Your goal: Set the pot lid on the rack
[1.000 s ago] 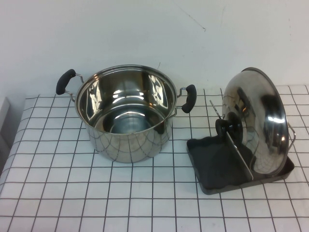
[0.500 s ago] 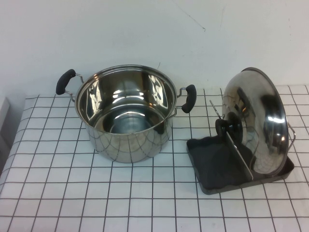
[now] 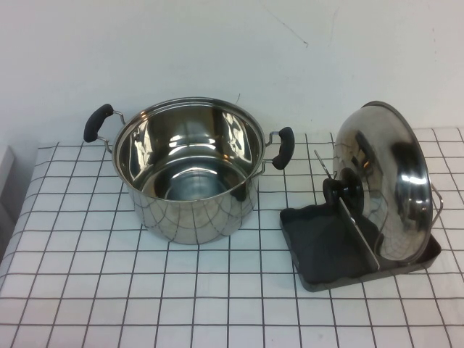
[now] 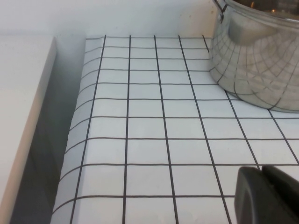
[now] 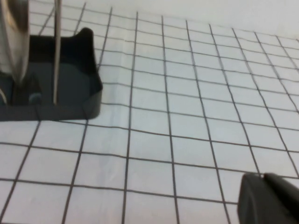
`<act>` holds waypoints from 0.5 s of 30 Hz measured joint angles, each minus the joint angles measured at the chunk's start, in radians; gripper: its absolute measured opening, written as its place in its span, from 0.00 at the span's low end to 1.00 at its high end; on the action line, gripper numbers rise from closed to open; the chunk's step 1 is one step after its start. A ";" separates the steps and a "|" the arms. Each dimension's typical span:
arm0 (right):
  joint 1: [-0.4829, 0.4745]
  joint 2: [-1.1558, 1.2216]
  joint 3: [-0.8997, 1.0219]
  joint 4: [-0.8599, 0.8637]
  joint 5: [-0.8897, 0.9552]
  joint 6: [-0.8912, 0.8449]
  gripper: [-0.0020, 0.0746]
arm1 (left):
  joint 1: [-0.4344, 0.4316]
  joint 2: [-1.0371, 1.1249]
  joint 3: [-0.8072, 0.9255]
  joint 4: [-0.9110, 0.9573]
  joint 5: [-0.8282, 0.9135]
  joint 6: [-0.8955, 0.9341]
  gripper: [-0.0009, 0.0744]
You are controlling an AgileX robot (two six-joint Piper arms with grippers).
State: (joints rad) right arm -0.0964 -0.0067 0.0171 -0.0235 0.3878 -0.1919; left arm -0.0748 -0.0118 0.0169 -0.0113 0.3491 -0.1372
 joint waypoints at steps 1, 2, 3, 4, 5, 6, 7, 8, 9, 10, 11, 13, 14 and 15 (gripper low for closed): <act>0.000 -0.003 0.002 -0.002 -0.004 0.002 0.02 | 0.000 0.000 0.000 0.002 0.000 0.000 0.01; 0.000 -0.005 0.002 -0.003 -0.006 0.009 0.02 | 0.000 -0.002 0.000 0.002 0.000 0.000 0.01; 0.000 -0.005 0.002 -0.006 -0.006 0.016 0.02 | 0.000 -0.002 0.000 0.002 0.000 0.000 0.01; 0.000 -0.005 0.002 -0.006 -0.006 0.025 0.02 | 0.000 -0.002 0.000 0.002 0.000 0.000 0.01; 0.000 -0.005 0.002 -0.008 -0.008 0.034 0.02 | 0.000 -0.002 0.000 0.002 0.000 0.000 0.01; 0.000 -0.005 0.002 -0.008 -0.008 0.036 0.02 | 0.000 -0.002 0.000 0.002 0.000 0.000 0.01; 0.000 -0.005 0.002 -0.008 -0.008 0.040 0.02 | 0.000 -0.002 0.000 0.002 0.000 0.000 0.01; 0.000 -0.005 0.004 -0.008 -0.008 0.042 0.02 | 0.000 -0.002 0.000 0.002 0.000 0.000 0.01; 0.000 -0.005 0.004 -0.008 -0.008 0.045 0.02 | 0.000 -0.002 0.000 0.002 0.000 0.000 0.01; -0.002 -0.005 0.004 -0.008 -0.008 0.045 0.02 | 0.000 -0.002 0.000 0.002 0.000 0.000 0.01; -0.002 -0.005 0.004 -0.008 -0.008 0.047 0.02 | 0.000 -0.002 0.000 0.002 0.000 0.000 0.01; -0.002 -0.005 0.004 -0.008 -0.008 0.047 0.02 | 0.000 -0.002 0.000 0.002 0.000 0.000 0.01; -0.002 -0.005 0.004 -0.009 -0.008 0.049 0.02 | 0.000 -0.002 0.000 0.002 0.000 0.000 0.01; 0.001 -0.005 0.004 -0.009 -0.008 0.049 0.02 | 0.000 -0.002 0.000 0.002 0.000 0.000 0.01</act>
State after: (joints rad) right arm -0.0956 -0.0119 0.0210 -0.0323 0.3799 -0.1431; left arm -0.0748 -0.0135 0.0169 -0.0096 0.3491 -0.1372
